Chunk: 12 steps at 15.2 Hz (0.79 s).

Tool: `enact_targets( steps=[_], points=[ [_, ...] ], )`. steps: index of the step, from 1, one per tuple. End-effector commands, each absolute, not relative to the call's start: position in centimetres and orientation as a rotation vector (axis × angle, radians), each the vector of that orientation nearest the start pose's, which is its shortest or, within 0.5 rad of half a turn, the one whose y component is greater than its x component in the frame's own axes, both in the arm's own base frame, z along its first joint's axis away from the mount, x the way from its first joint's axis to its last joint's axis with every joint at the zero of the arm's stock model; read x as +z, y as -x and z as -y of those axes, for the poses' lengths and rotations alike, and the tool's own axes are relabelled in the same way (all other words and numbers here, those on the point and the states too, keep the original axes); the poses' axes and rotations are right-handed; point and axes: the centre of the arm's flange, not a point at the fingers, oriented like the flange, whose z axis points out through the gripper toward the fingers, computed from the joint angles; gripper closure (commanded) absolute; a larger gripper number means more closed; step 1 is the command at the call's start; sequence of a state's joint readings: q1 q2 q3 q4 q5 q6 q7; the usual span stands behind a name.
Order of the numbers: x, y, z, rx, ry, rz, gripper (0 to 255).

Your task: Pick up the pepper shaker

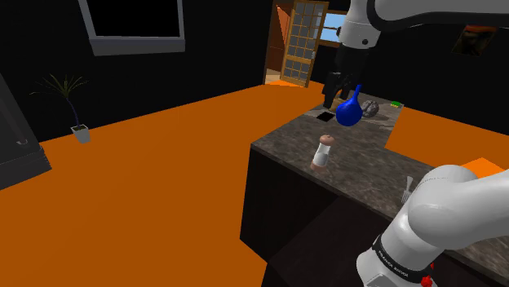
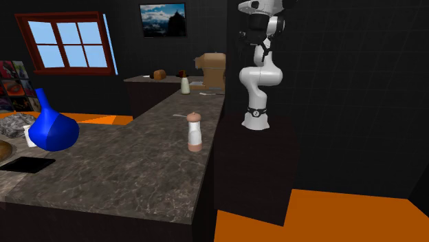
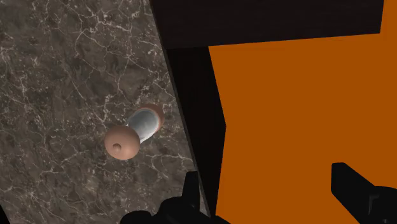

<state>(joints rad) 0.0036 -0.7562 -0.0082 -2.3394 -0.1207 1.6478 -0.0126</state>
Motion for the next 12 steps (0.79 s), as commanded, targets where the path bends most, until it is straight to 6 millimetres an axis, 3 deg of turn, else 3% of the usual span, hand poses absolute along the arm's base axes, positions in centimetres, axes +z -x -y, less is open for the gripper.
enact_targets(
  steps=[1,12],
  points=[
    [59.7,-32.3,1.4,-0.104,3.255,0.025,0],
    [50.4,-35.5,12.8,-0.119,3.206,-0.082,0]
  ],
)
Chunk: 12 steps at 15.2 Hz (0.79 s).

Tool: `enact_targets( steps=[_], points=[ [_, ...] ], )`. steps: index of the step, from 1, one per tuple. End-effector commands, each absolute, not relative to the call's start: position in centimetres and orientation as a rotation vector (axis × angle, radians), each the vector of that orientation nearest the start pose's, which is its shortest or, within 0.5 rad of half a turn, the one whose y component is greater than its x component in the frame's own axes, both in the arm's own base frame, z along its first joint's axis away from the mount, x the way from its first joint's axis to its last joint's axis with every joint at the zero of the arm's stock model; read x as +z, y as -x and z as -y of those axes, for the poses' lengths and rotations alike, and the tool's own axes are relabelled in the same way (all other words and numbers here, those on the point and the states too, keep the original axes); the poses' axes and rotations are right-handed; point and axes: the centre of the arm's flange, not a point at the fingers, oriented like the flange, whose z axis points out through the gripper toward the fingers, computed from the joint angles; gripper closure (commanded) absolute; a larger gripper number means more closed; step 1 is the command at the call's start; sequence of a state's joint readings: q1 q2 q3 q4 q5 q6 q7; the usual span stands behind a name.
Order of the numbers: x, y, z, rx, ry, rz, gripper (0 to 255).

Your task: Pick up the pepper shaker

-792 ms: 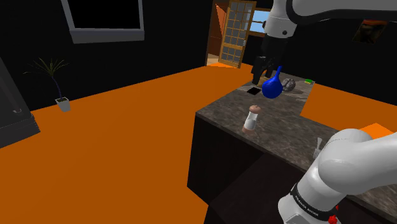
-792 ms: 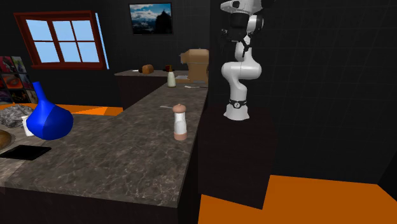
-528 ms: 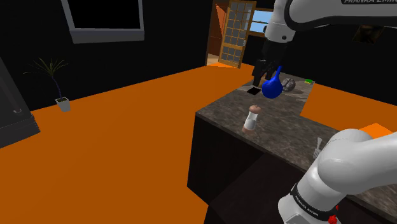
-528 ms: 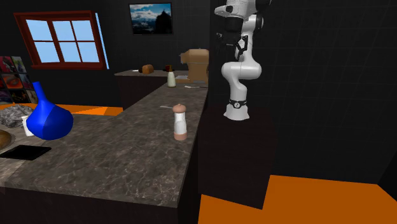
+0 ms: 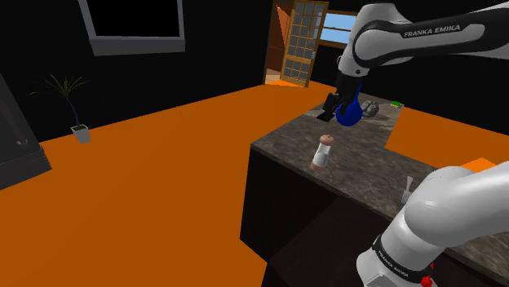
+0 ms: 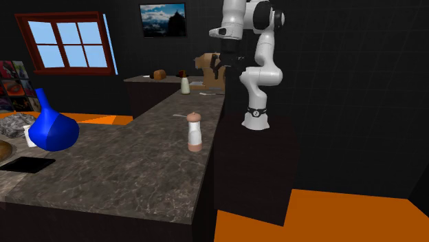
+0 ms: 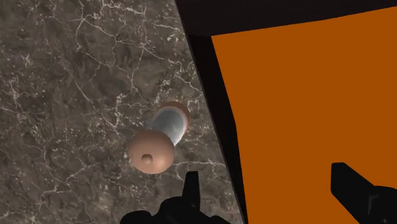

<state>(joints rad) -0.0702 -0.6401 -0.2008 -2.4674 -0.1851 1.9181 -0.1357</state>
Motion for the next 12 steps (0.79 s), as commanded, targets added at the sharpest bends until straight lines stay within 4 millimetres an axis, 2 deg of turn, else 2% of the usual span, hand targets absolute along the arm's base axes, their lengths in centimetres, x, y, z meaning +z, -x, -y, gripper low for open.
enact_targets(
  steps=[1,12],
  points=[
    [49.6,-35.8,13.8,-0.121,3.202,-0.092,0],
    [39.8,-38.4,24.8,-0.136,3.149,-0.195,0]
  ],
)
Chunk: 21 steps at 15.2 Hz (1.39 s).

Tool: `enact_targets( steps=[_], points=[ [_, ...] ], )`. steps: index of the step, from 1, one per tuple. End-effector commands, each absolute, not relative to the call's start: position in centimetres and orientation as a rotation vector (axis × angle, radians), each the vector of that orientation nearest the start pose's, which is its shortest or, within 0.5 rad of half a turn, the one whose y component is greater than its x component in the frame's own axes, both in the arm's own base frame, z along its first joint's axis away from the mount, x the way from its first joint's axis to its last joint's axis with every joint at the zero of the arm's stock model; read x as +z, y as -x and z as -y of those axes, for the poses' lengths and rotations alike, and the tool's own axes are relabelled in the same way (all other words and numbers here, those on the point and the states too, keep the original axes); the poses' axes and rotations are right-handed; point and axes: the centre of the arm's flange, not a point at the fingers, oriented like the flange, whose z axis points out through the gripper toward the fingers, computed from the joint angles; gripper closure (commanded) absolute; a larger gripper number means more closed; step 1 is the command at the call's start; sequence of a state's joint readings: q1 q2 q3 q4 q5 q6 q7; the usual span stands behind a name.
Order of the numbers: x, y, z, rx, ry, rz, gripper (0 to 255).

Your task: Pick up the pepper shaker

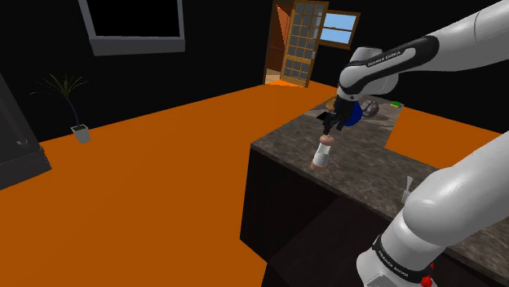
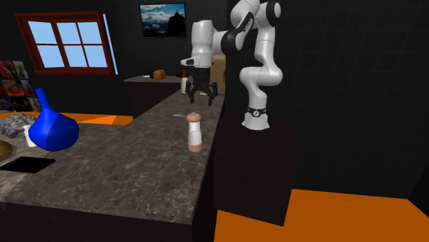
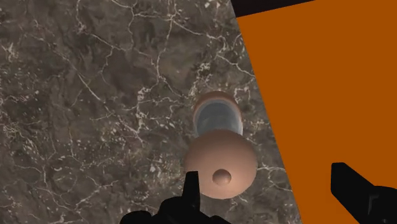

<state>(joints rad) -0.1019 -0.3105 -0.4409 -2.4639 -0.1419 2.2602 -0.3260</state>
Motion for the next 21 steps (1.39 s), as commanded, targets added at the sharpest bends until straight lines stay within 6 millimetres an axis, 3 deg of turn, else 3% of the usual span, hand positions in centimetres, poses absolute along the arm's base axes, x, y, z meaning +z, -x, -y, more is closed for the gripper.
enact_targets(
  steps=[1,2,11,12,21],
  points=[
    [38.9,-38.6,25.8,-0.137,3.144,-0.204,0],
    [38.1,-38.7,26.6,-0.138,3.14,-0.212,0],
    [34.1,-38.7,26.6,-0.138,3.14,-0.212,0],
    [34.1,-38.7,26.6,-0.138,3.14,-0.212,255],
    [34.1,-38.7,26.6,-0.138,3.14,-0.212,255]
  ],
)
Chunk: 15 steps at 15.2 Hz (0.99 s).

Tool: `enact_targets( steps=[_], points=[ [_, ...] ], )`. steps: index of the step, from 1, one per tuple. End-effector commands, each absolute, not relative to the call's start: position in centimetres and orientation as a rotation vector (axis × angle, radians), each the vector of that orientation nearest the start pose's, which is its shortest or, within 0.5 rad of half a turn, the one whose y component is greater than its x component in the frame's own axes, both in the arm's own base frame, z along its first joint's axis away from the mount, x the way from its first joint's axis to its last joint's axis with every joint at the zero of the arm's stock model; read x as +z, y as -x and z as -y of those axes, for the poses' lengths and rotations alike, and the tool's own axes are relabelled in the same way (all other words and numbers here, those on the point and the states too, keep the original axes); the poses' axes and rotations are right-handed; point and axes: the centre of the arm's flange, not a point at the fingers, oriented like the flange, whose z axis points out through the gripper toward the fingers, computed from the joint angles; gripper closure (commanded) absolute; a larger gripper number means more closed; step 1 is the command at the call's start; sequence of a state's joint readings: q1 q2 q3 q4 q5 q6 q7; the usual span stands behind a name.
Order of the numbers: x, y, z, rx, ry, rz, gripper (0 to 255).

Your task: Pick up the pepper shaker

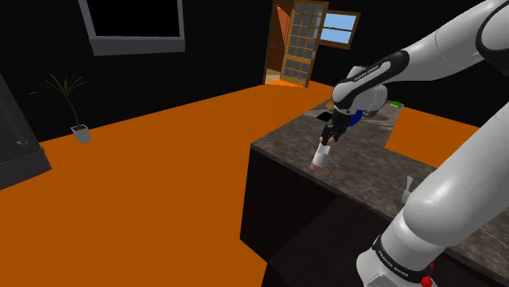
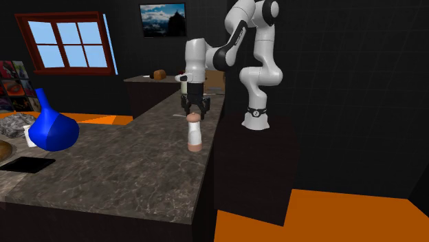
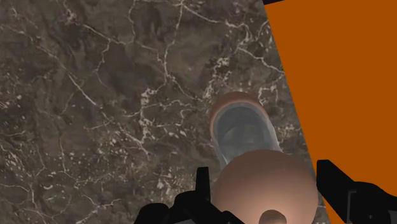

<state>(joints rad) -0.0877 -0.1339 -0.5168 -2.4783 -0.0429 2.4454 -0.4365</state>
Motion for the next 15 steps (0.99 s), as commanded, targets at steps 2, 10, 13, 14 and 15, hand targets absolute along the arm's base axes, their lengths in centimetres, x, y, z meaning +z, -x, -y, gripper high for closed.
enact_targets(
  steps=[2,10,13,14,15],
  points=[
    [35.2,-38.7,26.6,-0.138,3.14,-0.212,255],
    [39.4,-38.7,26.6,-0.138,3.14,-0.212,255],
    [41.0,-38.7,26.6,-0.138,3.14,-0.212,255],
    [41.5,-38.7,26.6,-0.138,3.14,-0.212,255],
    [42.0,-38.7,26.6,-0.138,3.14,-0.212,255]
  ],
)
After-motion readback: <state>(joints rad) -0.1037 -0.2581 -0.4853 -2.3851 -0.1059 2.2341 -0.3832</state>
